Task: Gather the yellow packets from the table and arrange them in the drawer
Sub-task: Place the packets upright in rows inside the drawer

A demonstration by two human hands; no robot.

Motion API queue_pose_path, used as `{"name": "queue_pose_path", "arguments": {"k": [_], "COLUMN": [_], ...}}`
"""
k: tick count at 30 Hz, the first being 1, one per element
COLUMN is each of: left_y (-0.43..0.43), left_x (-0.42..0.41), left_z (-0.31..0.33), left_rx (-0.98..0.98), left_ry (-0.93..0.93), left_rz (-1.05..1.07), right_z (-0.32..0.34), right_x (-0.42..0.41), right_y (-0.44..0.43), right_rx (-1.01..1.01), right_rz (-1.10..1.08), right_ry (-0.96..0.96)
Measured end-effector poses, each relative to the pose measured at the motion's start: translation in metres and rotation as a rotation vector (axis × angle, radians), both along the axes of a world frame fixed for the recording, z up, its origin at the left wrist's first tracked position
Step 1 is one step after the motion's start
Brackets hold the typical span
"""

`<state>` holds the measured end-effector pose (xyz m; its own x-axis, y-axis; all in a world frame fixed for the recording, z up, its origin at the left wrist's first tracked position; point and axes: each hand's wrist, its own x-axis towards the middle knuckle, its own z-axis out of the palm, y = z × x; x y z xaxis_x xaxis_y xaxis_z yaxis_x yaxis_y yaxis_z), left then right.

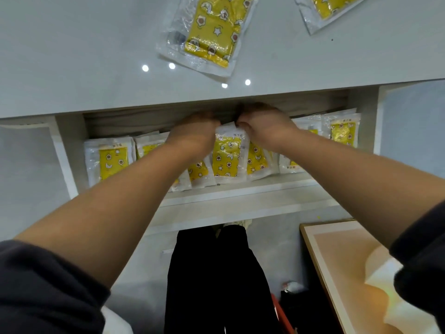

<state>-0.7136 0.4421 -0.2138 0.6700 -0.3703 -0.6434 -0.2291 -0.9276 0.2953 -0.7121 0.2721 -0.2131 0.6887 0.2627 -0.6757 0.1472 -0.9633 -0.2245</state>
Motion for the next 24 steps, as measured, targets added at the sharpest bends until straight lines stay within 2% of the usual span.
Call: {"name": "queue_pose_path", "arguments": {"k": [3, 5, 9, 11, 13, 16, 19, 21, 24], "left_y": [0.005, 0.004, -0.005, -0.003, 0.001, 0.006, 0.005, 0.001, -0.006], "left_x": [-0.012, -0.016, -0.015, -0.017, -0.022, -0.024, -0.006, 0.019, 0.056], "left_z": [0.0, -0.001, 0.003, 0.016, 0.041, 0.093, 0.134, 0.148, 0.145], "left_rx": [0.062, 0.04, 0.028, 0.025, -0.095, -0.344, -0.443, -0.39, -0.132], "left_ry": [-0.072, -0.081, -0.036, -0.09, -0.211, -0.321, -0.444, -0.509, -0.516], "left_rz": [-0.046, -0.047, -0.051, -0.042, 0.003, 0.071, 0.141, 0.236, 0.386], "right_z": [-0.006, -0.007, -0.003, 0.005, 0.026, 0.074, 0.121, 0.14, 0.146], "right_x": [-0.021, -0.026, -0.028, -0.031, -0.034, -0.036, -0.026, -0.005, 0.04], "right_y": [-0.01, -0.011, -0.003, -0.001, 0.0, 0.005, 0.008, 0.005, -0.01], "right_rx": [-0.044, 0.001, 0.032, 0.069, 0.177, 0.311, 0.411, 0.385, 0.185], "right_rz": [0.043, 0.033, 0.003, -0.054, -0.212, -0.362, -0.46, -0.497, -0.488], "right_ry": [-0.116, -0.184, -0.187, -0.24, -0.325, -0.347, -0.422, -0.501, -0.575]}}
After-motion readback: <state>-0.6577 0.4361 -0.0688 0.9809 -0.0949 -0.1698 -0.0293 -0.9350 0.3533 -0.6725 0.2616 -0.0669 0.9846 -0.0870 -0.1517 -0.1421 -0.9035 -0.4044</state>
